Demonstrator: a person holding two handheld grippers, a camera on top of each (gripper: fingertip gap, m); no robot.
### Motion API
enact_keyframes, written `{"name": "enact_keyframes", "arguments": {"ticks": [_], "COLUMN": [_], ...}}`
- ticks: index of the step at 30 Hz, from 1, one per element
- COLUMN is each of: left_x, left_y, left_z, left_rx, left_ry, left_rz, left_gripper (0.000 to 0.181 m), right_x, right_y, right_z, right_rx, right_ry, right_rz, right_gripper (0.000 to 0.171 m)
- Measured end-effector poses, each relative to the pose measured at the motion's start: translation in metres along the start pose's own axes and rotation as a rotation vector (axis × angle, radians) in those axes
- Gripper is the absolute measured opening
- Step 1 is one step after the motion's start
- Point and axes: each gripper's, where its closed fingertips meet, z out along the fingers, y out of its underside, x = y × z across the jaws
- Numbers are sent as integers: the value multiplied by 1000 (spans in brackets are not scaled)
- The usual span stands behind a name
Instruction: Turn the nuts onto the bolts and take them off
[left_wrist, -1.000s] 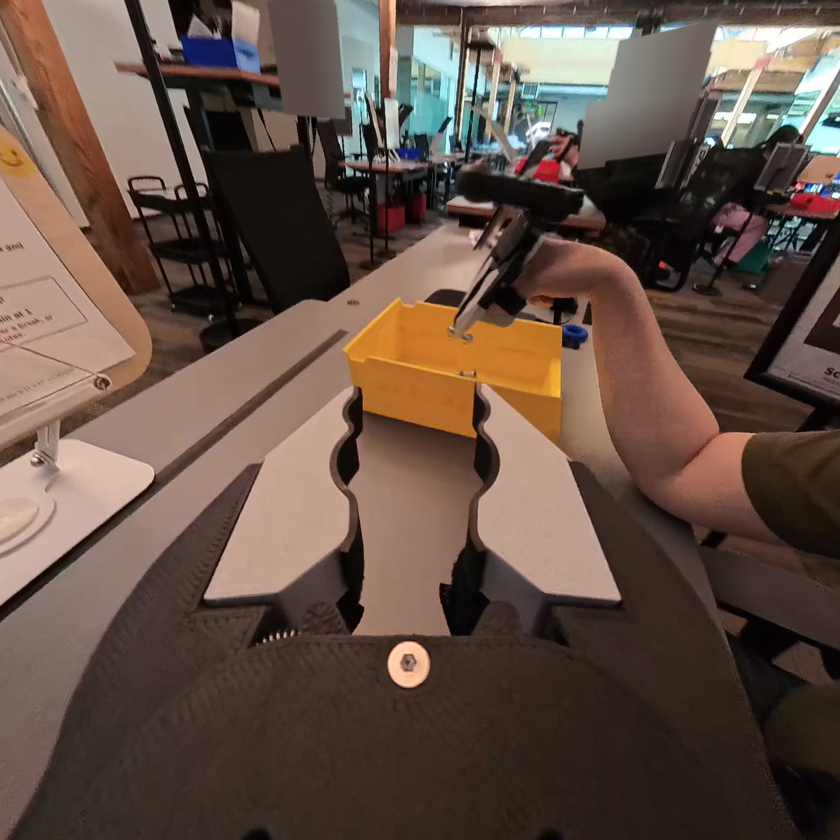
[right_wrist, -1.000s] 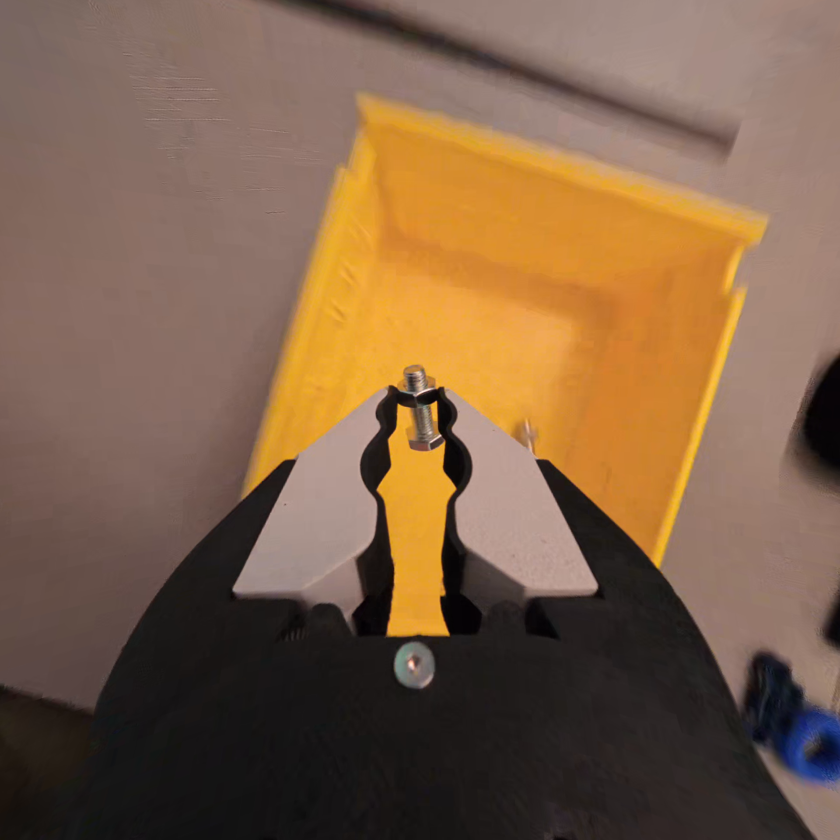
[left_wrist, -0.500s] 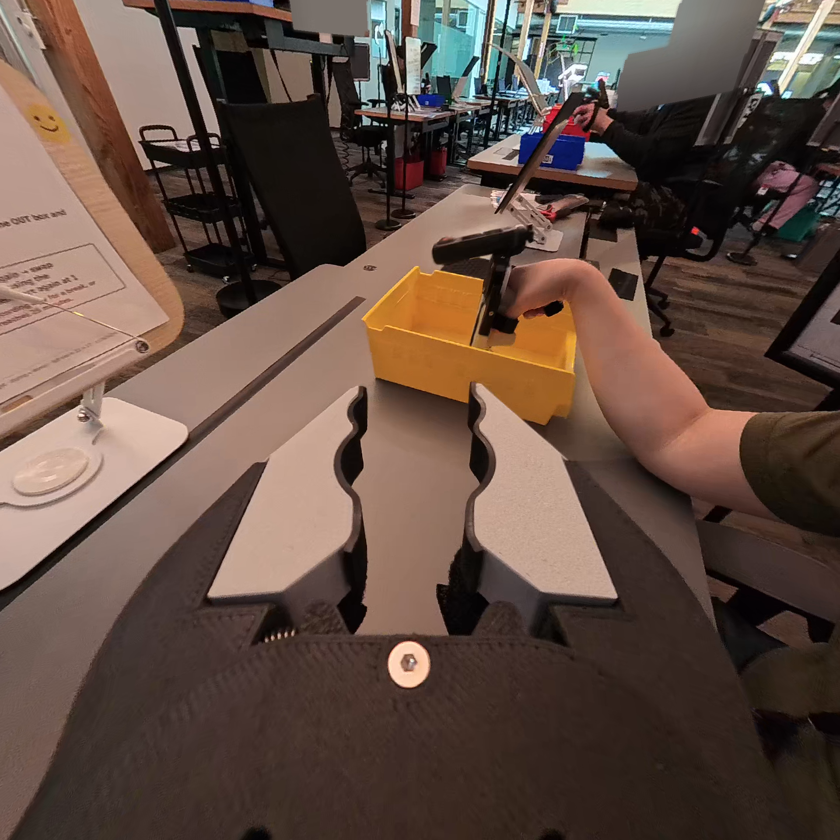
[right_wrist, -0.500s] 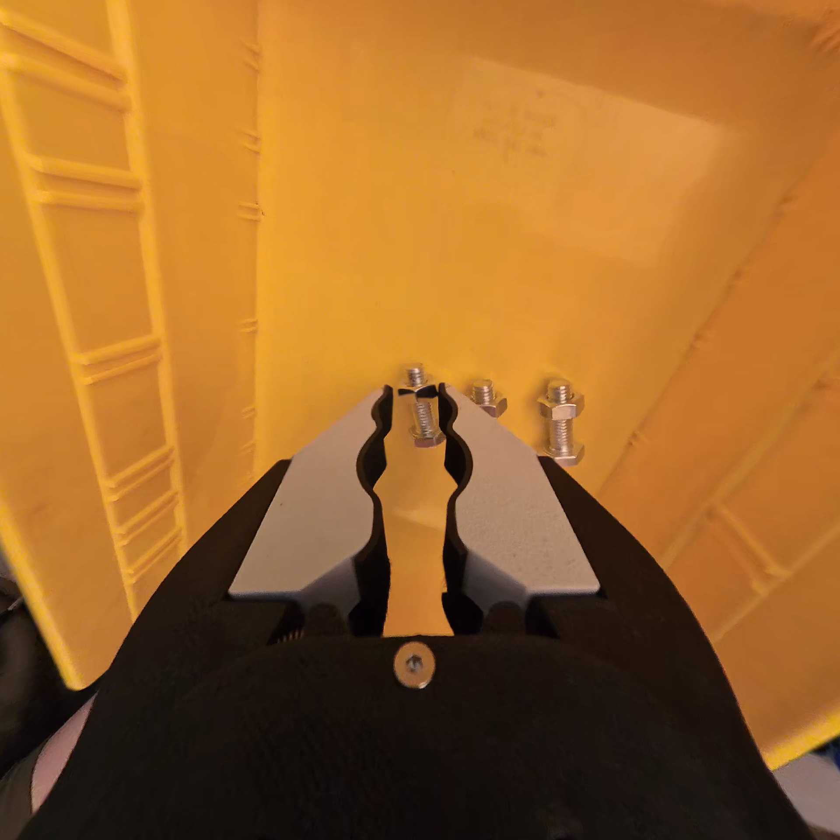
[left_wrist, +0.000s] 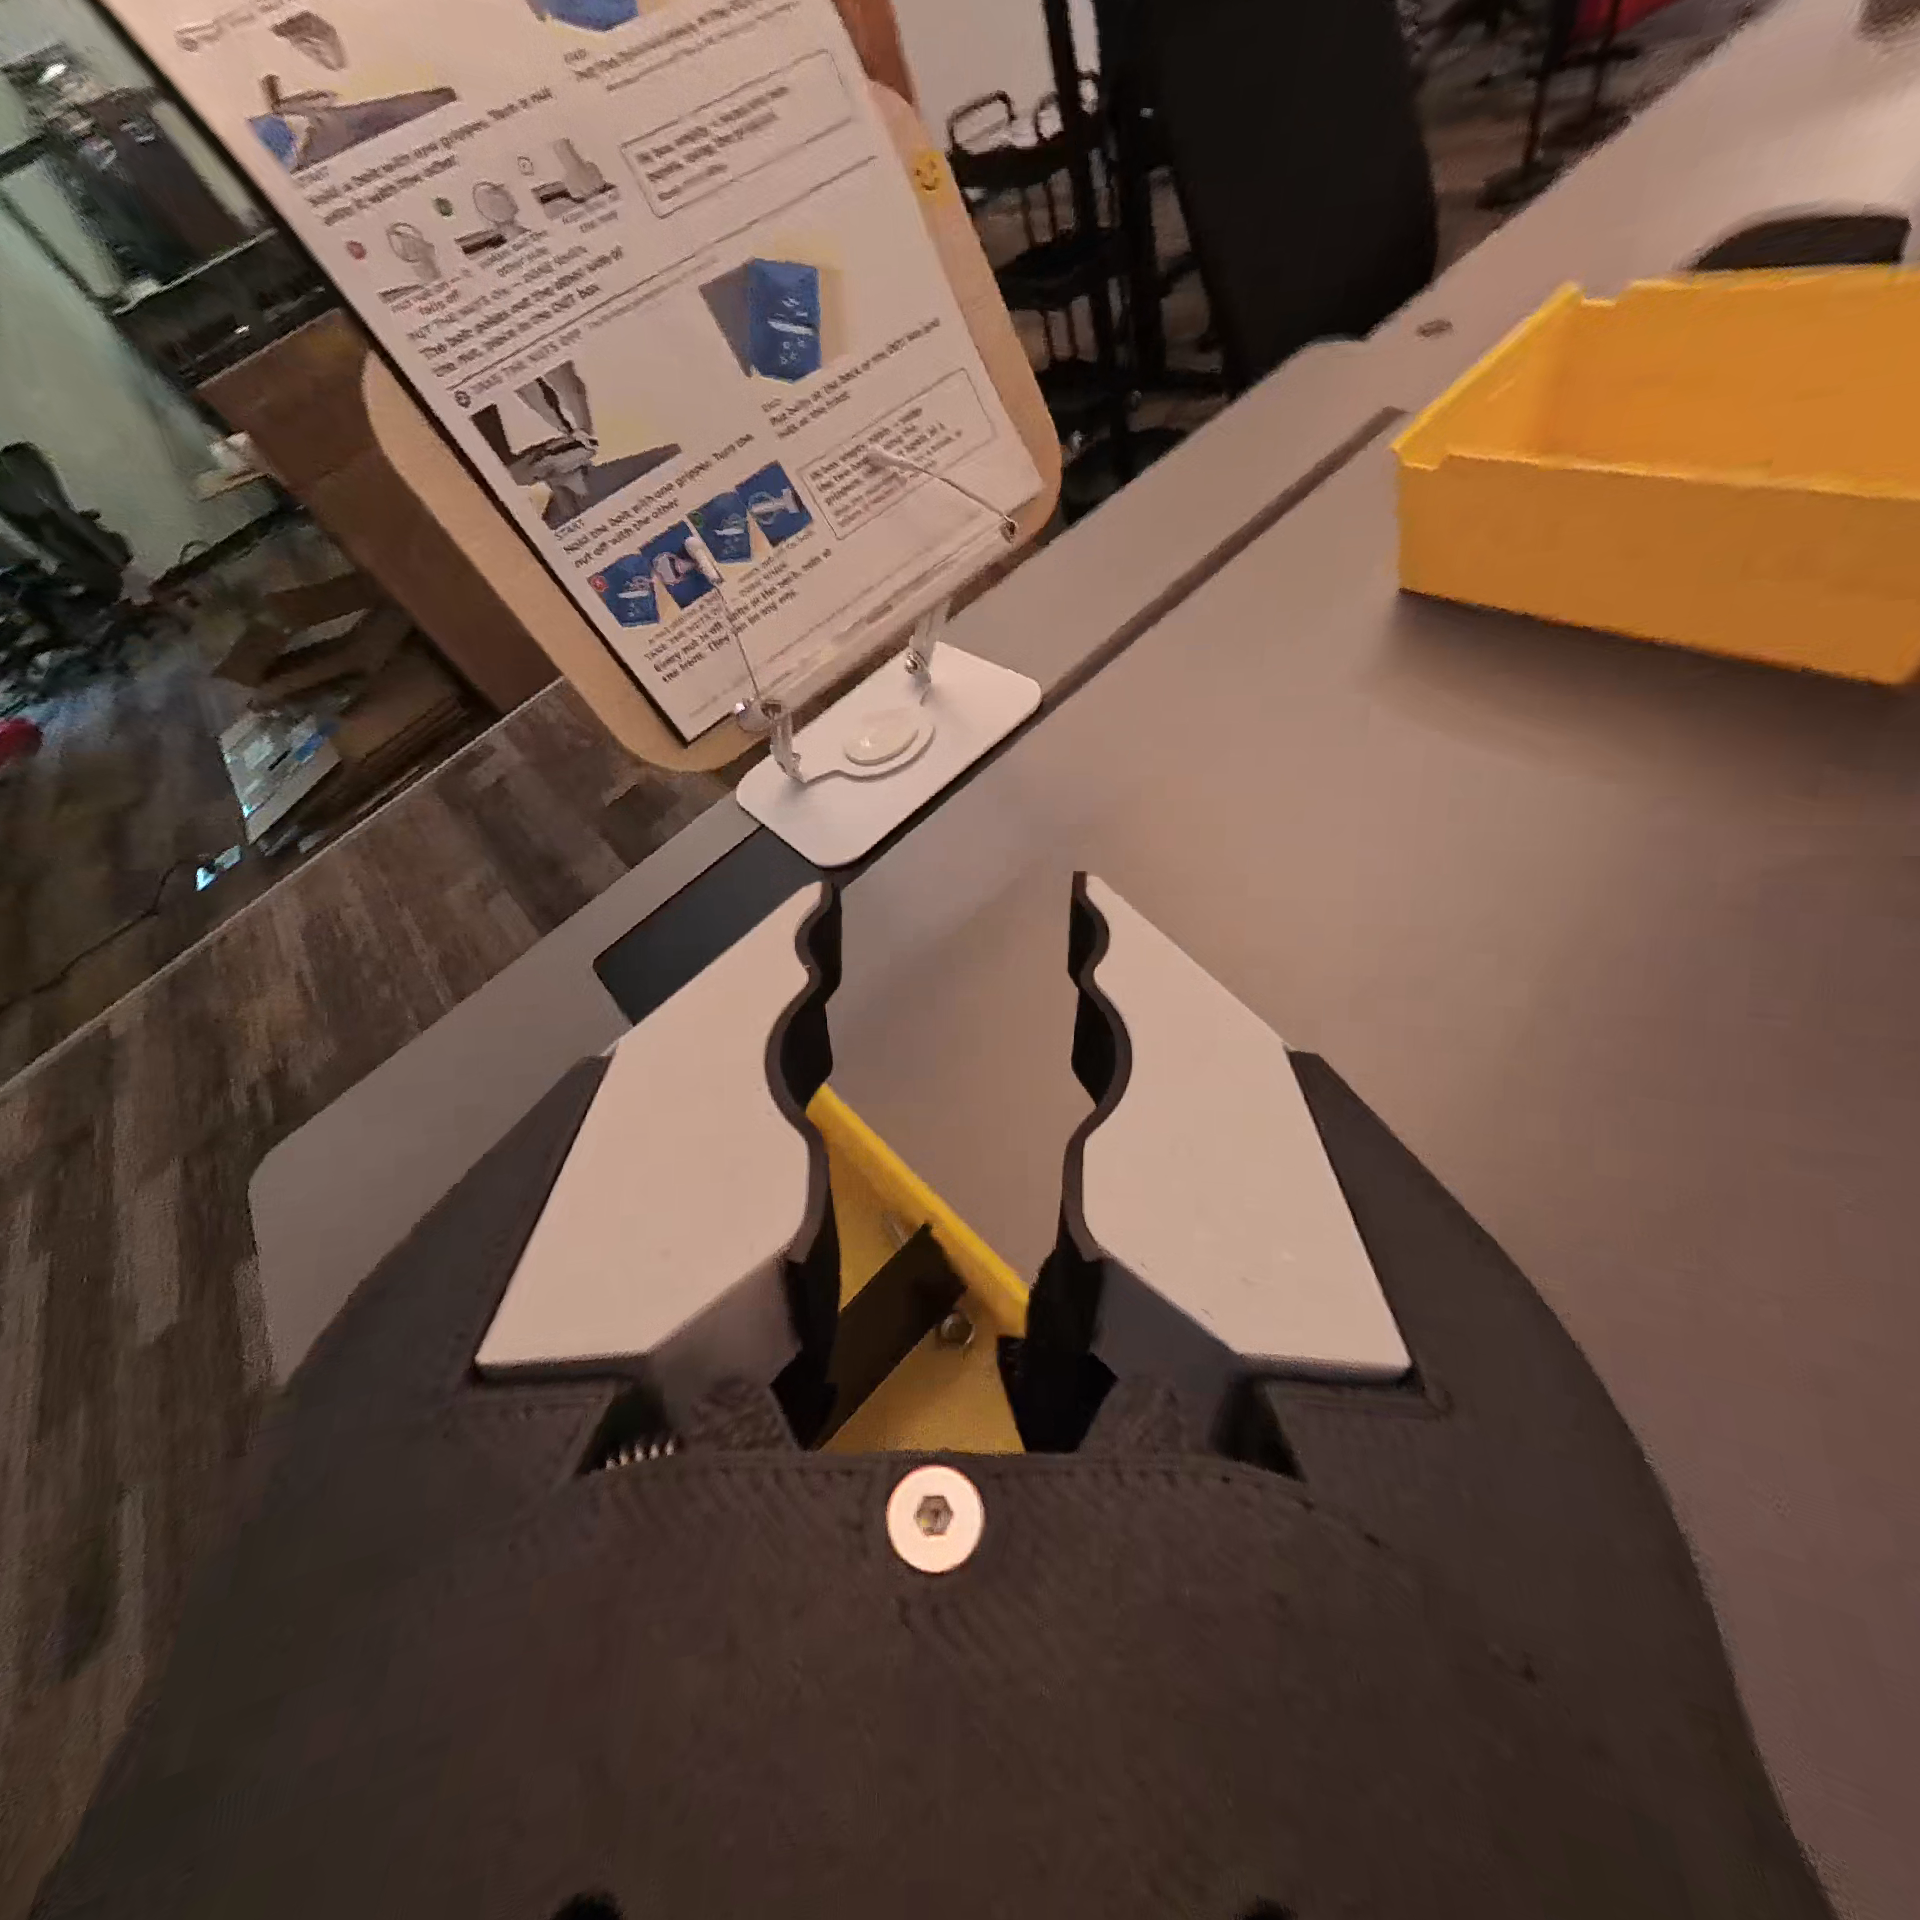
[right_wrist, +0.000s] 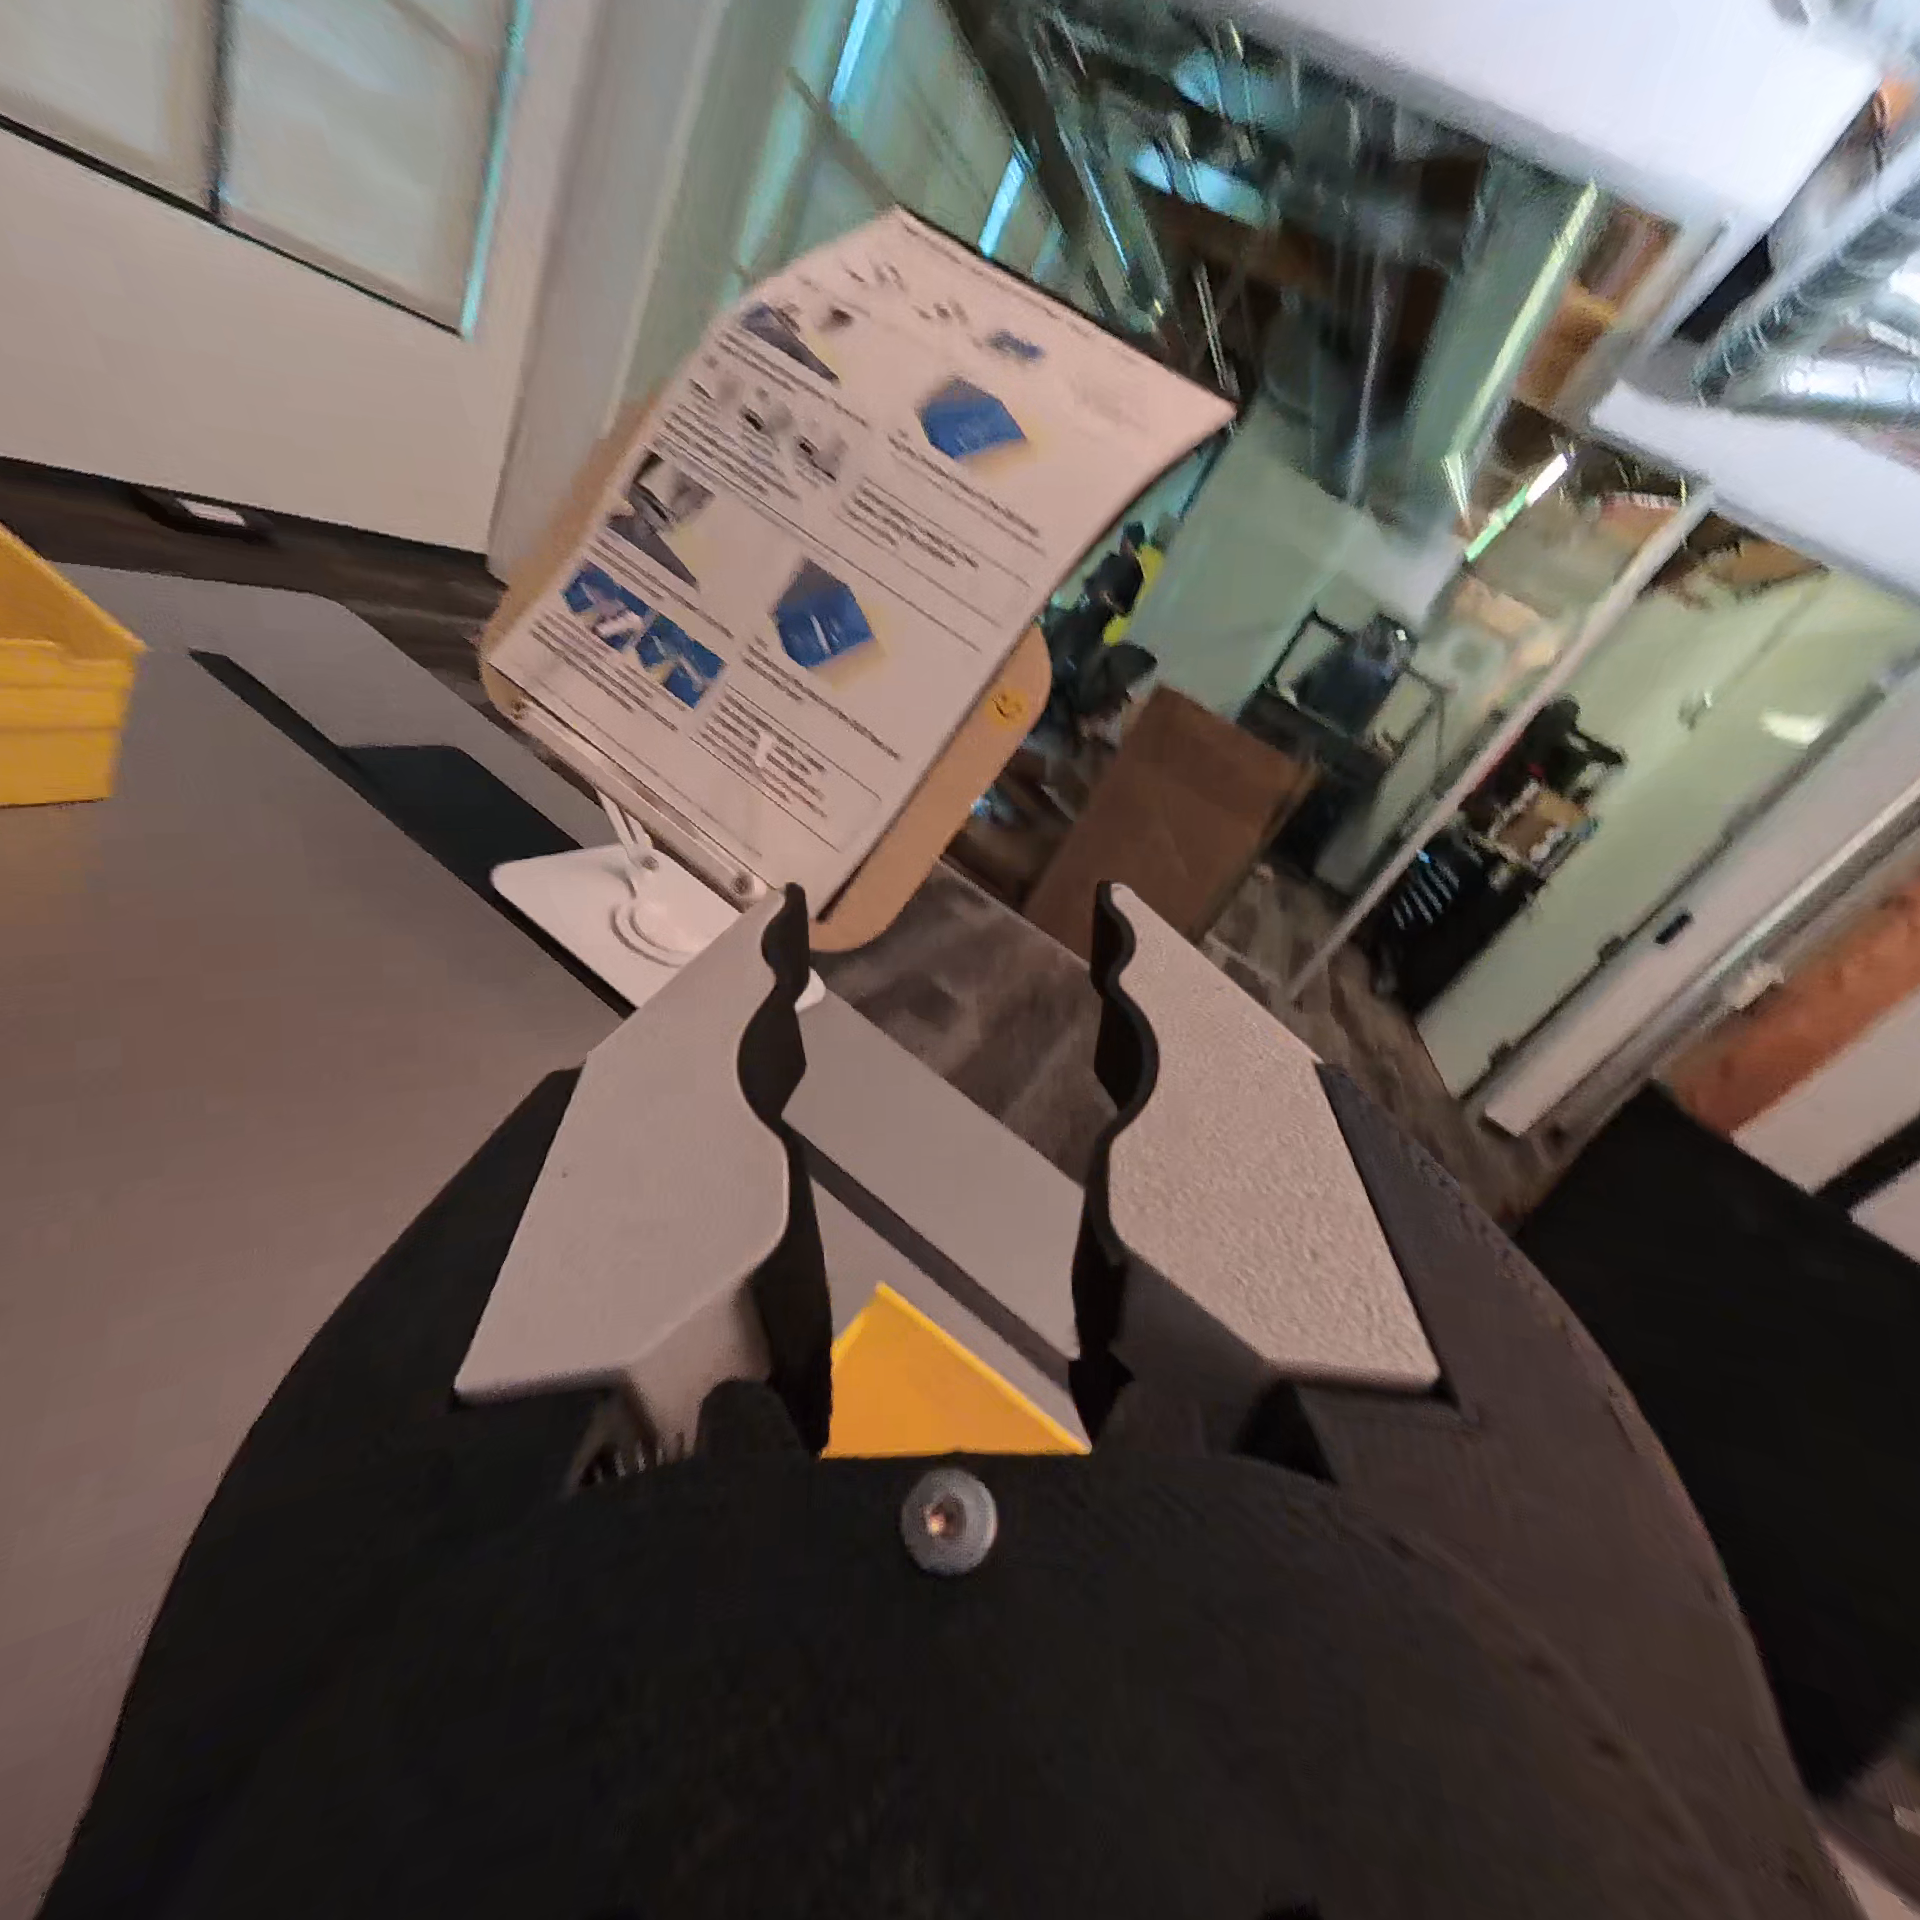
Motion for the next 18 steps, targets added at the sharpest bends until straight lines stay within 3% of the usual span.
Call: {"name": "enact_keyframes", "arguments": {"ticks": [5, 10, 15, 18], "left_x": [-16, -31, -26, -22], "left_y": [60, 138, 196, 213], "left_z": [-9, -3, 9, 22], "left_rx": [-202, -428, -542, -529], "left_ry": [107, 306, 420, 452], "left_rz": [201, 143, 251, 318], "left_gripper": [40, 48, 46, 40], "right_x": [-24, -46, -83, -111], "right_y": [-5, -9, -22, -27], "right_z": [11, 21, 32, 38], "right_rx": [43, 62, 93, 97], "right_ry": [-75, -143, -245, -314], "right_rz": [-86, -101, -108, -116], "right_gripper": [53, 52, 52, 51]}}
